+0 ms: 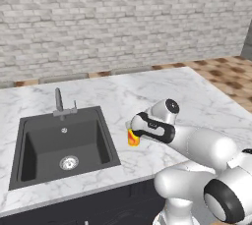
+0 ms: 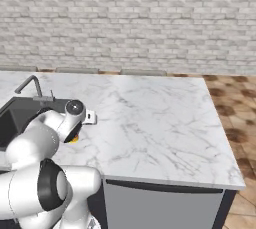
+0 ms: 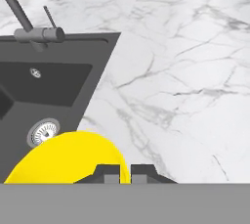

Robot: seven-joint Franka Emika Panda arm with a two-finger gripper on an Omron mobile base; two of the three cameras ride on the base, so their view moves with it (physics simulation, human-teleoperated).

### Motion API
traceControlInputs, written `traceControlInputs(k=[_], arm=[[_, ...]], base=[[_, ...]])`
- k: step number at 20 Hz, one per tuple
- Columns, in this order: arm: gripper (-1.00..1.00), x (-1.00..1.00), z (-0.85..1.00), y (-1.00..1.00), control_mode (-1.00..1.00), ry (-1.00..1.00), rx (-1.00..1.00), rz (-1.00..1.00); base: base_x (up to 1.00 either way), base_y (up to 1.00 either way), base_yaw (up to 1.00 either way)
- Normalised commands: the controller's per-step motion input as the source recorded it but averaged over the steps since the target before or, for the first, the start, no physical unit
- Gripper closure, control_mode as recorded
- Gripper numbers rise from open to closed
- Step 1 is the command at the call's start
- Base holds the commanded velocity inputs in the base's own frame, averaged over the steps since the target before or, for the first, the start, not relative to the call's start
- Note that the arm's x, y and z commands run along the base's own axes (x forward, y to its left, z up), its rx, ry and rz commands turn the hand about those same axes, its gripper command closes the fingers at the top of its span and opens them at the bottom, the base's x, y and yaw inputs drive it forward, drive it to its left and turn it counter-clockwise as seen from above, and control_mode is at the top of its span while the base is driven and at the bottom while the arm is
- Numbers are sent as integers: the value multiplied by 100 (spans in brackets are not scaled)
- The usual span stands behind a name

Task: Pick the cup and bowl from the counter and place them on the counter next to the sink.

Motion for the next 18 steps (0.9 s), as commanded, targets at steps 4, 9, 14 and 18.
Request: traceControlInputs(k=[4,9,14,18], arm=[[100,0,-24,5,-100,0,-2,0],[100,0,-26,5,-100,0,-3,0],[100,0,-30,1,-100,0,-3,0],[100,0,-35,0,-100,0,-2,0]], base=[[0,0,0],[0,0,0],[0,0,0],[0,0,0]])
